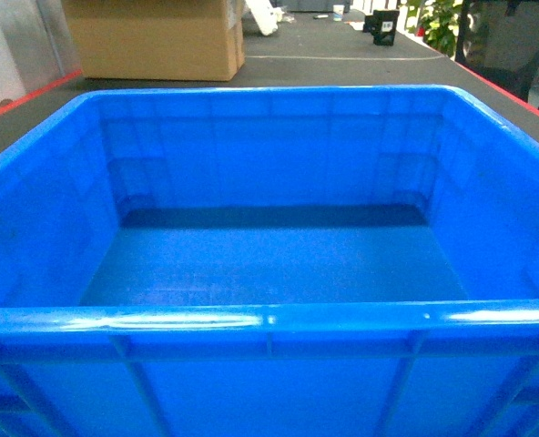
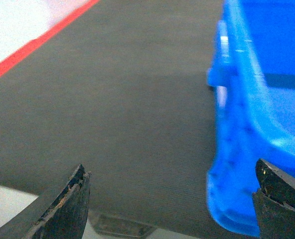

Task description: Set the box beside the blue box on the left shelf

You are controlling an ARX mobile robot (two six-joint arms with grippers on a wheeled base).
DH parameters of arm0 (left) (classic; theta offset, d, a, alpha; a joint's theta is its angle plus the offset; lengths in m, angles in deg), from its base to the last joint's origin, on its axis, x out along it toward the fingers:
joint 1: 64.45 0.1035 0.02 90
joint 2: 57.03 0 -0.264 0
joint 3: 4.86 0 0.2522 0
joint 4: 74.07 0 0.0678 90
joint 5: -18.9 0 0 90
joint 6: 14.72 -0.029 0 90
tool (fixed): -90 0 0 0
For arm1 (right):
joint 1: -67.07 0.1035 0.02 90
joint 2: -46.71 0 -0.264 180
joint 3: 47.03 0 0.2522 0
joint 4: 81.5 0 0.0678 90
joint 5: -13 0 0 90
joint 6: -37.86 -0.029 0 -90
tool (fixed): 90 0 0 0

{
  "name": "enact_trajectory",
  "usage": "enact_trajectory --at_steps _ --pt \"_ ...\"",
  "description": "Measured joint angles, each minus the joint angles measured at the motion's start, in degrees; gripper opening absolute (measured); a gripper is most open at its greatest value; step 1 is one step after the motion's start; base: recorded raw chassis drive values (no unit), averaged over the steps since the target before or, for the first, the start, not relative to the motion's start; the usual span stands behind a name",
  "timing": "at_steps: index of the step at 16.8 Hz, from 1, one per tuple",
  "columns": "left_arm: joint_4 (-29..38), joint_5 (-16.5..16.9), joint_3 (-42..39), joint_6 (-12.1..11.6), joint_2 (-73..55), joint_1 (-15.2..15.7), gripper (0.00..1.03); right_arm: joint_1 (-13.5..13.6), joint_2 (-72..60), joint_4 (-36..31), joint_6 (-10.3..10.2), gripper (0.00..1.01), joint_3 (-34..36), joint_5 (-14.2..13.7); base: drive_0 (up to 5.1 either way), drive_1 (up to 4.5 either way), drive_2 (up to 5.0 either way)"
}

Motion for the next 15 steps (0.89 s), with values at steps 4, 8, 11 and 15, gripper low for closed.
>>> enact_trajectory --at_steps 4,8,11,15 --pt "9.8 -2.3 4.0 1.9 -9.7 0.7 0.98 2.7 -9.1 -9.8 -1.7 0.98 -3.1 -1.7 0.0 0.00 0.0" --pt "17.4 3.6 19.1 2.9 -33.0 -2.9 0.98 2.0 -34.1 -14.5 -2.4 0.98 -21.6 12.0 0.0 0.00 0.0" --pt "13.4 8.9 28.4 2.7 -51.3 -2.0 0.98 1.7 -52.3 -14.1 -2.7 0.98 -29.4 17.5 0.0 0.00 0.0" --pt "10.2 10.3 33.3 3.9 -62.9 -0.9 0.98 1.9 -63.3 -15.6 -3.8 0.98 -32.2 16.9 0.0 0.00 0.0"
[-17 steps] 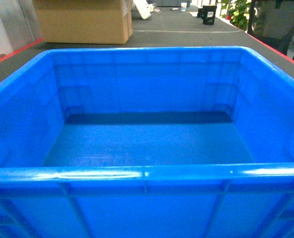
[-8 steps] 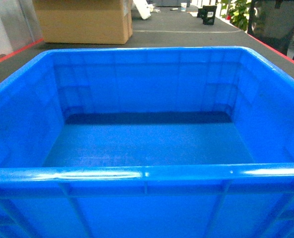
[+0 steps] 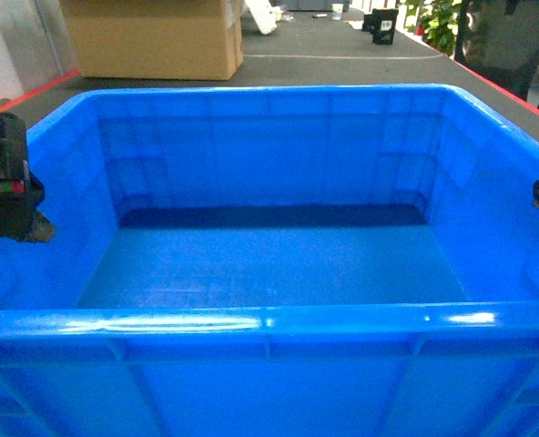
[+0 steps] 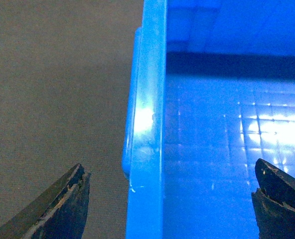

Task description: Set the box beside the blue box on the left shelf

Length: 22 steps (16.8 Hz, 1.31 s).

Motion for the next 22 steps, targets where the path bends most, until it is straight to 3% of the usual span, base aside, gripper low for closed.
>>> enact_trajectory --at_steps 6,7,9,10,12,13,14,16,18,22 --pt "0.1 -0.2 1.2 0.0 -2.7 0.6 0.98 0.7 -3.5 -1.1 -0.5 0.97 -0.1 -0.2 0.0 0.00 0.0" --pt "-0.8 -0.5 1.5 0.0 -2.7 0.6 0.98 0.8 -3.7 -1.1 -0.5 0.89 -0.1 -0.3 0.0 0.00 0.0" --pt "-2.4 -0.9 1.6 0.0 -2.7 0.3 0.79 1.1 -3.8 -1.5 -0.5 0.66 -0.1 -0.3 0.0 0.00 0.0" --pt "-7.6 -0.1 2.4 1.3 -2.7 -0.5 0.49 1.0 -3.8 -1.4 -0.3 0.38 -0.1 -0.5 0.0 0.00 0.0" --pt "-9.2 -0.3 2.5 1.9 -2.7 -0.5 0.28 0.6 -3.8 -1.3 -0.2 0.16 -0.1 -0.2 0.0 0.00 0.0" --pt "-9.5 -1.2 2.5 1.9 -2.7 -0.4 0.19 0.6 -3.8 -1.4 -0.5 0.11 -0.1 -0.3 0.0 0.00 0.0" --pt "-9.2 -0.2 2.5 1.9 -2.4 0.0 0.11 0.6 -3.8 -1.2 -0.9 0.10 -0.1 -0.2 0.0 0.00 0.0" --pt "-7.1 -0.1 2.2 1.2 -1.0 -0.2 0.09 0.3 -2.8 -0.6 -1.6 0.10 0.0 -0.8 0.0 0.00 0.0" --pt "-2.5 -2.3 -1.0 -0.7 3.3 -1.6 0.09 0.4 1.8 -0.5 -2.4 0.10 2.2 -3.1 0.0 0.00 0.0" --pt "-4.4 -6.3 -6.2 0.4 19.4 -3.9 0.08 3.0 16.4 2.1 -2.4 0.10 5.5 -7.0 0.0 0.00 0.0"
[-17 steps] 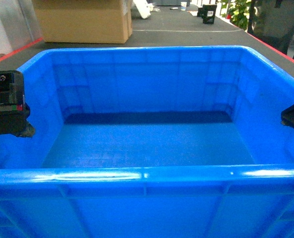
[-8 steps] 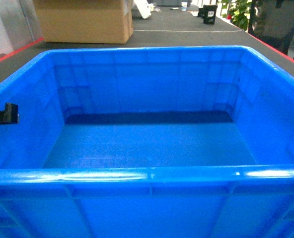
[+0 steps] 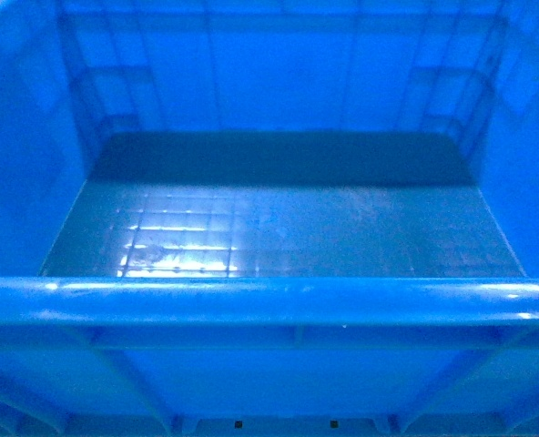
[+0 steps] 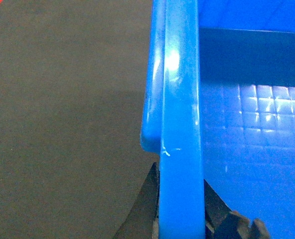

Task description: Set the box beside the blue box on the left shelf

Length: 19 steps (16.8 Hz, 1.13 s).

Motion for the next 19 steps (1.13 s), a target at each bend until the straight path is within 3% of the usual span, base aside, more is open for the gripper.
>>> enact_trajectory --at_steps 2,5,9,19 --pt "-3.7 -1.5 -2.5 0.2 7.3 -1.4 0.08 0.8 6.6 3.3 0.2 0.10 2.5 -0.6 0.0 0.00 0.0" --pt "-7.0 -4.9 -5.1 0.0 16.8 -5.0 0.08 3.7 16.7 5.3 1.1 0.10 6.3 -4.3 0.0 0.00 0.0" --pt "-6.5 -5.5 -5.1 0.0 18.0 -5.1 0.08 3.7 17.9 4.7 2.1 0.10 6.1 -4.4 0.0 0.00 0.0" --pt "-6.6 -5.5 -5.2 0.0 17.9 -5.1 0.08 3.7 17.4 4.7 2.1 0.10 6.1 -4.4 -0.8 -0.85 -0.8"
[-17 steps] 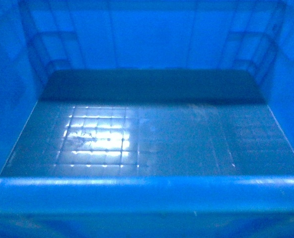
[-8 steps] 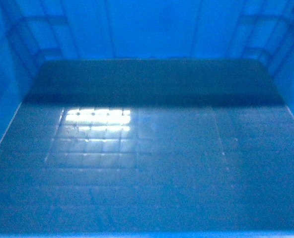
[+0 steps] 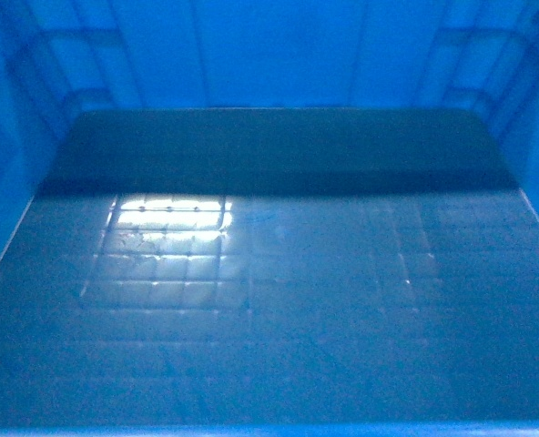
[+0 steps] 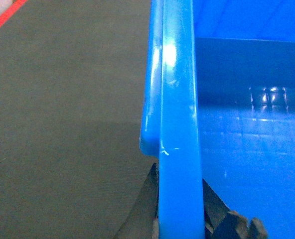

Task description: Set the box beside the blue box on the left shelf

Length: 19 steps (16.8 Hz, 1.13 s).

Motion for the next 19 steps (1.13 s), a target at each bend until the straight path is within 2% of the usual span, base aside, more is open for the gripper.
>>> enact_trajectory --at_steps 19 --pt "0.1 0.1 0.0 0.0 -0.1 0.0 0.08 0.0 0.0 0.0 0.0 0.10 0.0 0.0 -1.6 -1.61 -1.6"
